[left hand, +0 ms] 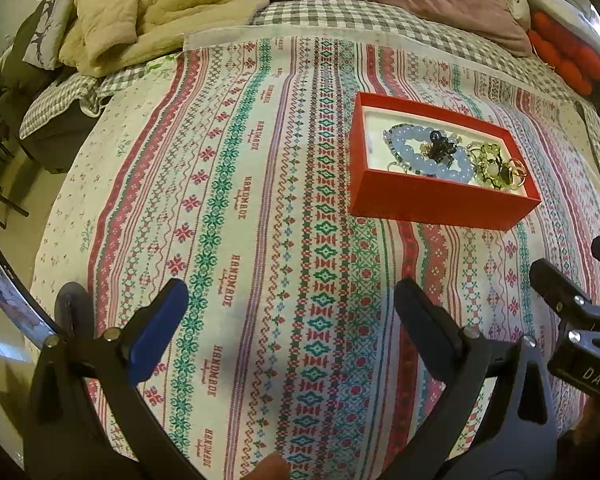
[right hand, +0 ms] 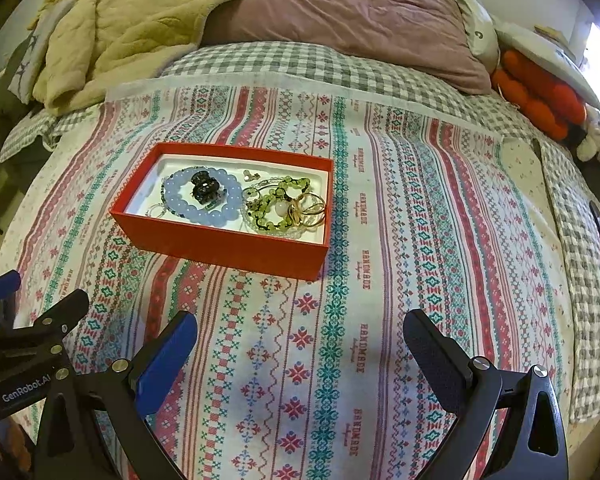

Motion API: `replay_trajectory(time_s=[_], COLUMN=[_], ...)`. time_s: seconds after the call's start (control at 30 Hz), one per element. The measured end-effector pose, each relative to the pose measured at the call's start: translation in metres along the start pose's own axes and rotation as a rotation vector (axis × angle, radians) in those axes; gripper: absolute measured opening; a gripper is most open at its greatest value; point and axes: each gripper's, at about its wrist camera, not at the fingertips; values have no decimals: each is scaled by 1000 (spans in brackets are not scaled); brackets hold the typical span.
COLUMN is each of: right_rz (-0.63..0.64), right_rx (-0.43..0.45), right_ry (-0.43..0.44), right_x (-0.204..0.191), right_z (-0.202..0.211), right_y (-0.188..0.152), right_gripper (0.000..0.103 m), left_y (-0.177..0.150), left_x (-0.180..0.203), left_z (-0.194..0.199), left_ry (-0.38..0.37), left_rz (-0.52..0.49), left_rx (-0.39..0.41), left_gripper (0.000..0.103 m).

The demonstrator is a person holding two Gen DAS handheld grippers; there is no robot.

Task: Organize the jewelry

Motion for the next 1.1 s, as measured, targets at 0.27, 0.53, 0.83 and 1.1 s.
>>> replay_trajectory(time_s=[0.27, 0.53, 0.83, 1.1], right_rz=[0, -6, -5, -5], right_rx=[-1, -8, -12, -13], right_ry=[-3, -4, -4, -6], right_x=[0, 2, 3, 4], right_z=[0, -2, -3, -3], right_y=[-1, 0, 0, 0], right_gripper=[103, 103, 103, 103], left_y=[1, 2, 2, 3], left_x=[4, 6, 6, 7], left_z=[1, 1, 1, 1], left_ry=[1, 0, -1, -4], left_rz=[-12, -17, -16, -20], left_rx=[6, 6, 9, 9], left_gripper=[102, 102, 102, 102])
Point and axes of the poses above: each gripper's, at about its wrist camera, not at the fingertips, and z roughly against the way its jaws point, x to its right, y to its top, and after that the axes turned 14 degrees about -z, right-handed
